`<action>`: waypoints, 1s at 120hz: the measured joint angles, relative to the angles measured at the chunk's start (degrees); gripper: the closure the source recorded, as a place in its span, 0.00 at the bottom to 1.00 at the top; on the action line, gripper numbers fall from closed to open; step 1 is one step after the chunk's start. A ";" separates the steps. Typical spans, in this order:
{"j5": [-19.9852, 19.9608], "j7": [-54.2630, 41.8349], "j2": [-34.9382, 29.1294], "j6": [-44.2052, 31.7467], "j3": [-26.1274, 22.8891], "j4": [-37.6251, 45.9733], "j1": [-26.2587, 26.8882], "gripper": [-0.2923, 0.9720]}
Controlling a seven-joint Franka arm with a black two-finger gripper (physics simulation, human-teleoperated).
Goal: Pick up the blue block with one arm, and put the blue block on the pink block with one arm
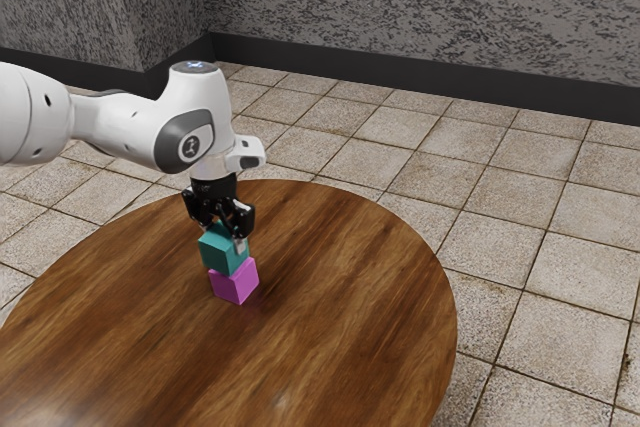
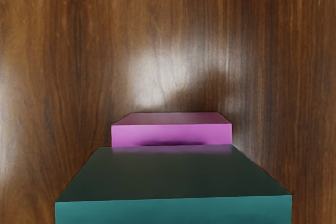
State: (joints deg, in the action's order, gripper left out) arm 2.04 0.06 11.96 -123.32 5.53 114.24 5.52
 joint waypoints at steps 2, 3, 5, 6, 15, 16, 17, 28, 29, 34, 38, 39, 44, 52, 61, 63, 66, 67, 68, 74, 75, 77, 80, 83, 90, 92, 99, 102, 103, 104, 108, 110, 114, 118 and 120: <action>-0.01 -0.01 0.01 0.02 0.00 -0.02 -0.01 0.51; -0.01 -0.01 0.01 0.02 0.00 -0.06 -0.01 0.51; -0.01 -0.02 0.02 0.04 0.00 -0.13 0.00 0.51; -0.01 -0.02 0.02 0.04 0.00 -0.15 0.00 0.51; -0.03 -0.05 0.11 0.09 0.00 -0.30 -0.01 0.51; -0.03 -0.05 0.12 0.10 0.00 -0.31 0.00 0.51; -0.03 -0.05 0.13 0.10 0.00 -0.32 0.00 0.51; -0.07 -0.10 0.19 0.13 -0.06 -0.38 0.02 0.50; -0.07 -0.11 0.19 0.14 -0.08 -0.38 0.01 0.49; -0.14 -0.17 0.20 0.14 -0.11 -0.39 0.02 0.48; -0.23 -0.24 0.20 0.15 -0.14 -0.46 0.02 0.46; -0.26 -0.26 0.20 0.16 -0.15 -0.48 0.02 0.45; -0.39 -0.37 0.22 0.18 -0.16 -0.58 0.03 0.41; -0.52 -0.54 0.27 0.21 -0.17 -0.64 0.01 0.36; -0.61 -0.70 0.27 0.26 -0.17 -0.84 0.01 0.32; -0.63 -0.74 0.24 0.30 -0.17 -0.92 0.02 0.32; -0.64 -0.79 0.15 0.41 -0.17 -1.14 0.02 0.31; -0.64 -0.80 0.06 0.49 -0.18 -1.27 0.01 0.30; -0.64 -0.82 -0.02 0.57 -0.19 -1.38 0.01 0.30; -0.61 -0.91 -1.12 1.01 -0.33 -1.80 0.01 0.29; -0.60 -0.93 -1.39 1.11 -0.36 -1.83 0.01 0.28; -0.58 -0.96 -1.93 1.31 -0.41 -1.90 0.01 0.28; -0.56 -1.00 -2.80 1.61 -0.48 -1.96 0.03 0.28; -0.54 -1.04 -3.64 1.95 -0.53 -2.01 0.04 0.27; -0.52 -1.12 -5.22 2.80 -0.67 -2.24 0.00 0.26; -0.51 -1.14 -5.55 3.04 -0.79 -2.31 -0.06 0.26; -0.49 -1.21 -6.28 3.76 -1.02 -2.44 0.01 0.25; -0.48 -1.24 -6.51 4.03 -1.06 -2.47 0.07 0.25; -0.48 -1.25 -6.57 4.12 -1.07 -2.49 0.08 0.25; -0.48 -1.26 -6.62 4.20 -1.08 -2.50 0.09 0.25; -0.47 -1.29 -6.76 4.52 -1.11 -2.75 0.12 0.25; -0.47 -1.31 -6.80 4.66 -1.11 -2.85 0.13 0.24; -0.47 -1.35 -6.86 4.92 -1.12 -3.00 0.12 0.24; -0.46 -1.39 -6.89 5.16 -1.14 -3.06 0.08 0.24; -0.46 -1.41 -6.89 5.29 -1.16 -3.10 0.06 0.24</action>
State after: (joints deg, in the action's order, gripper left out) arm 1.57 -1.35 5.07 -118.03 4.37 111.14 5.57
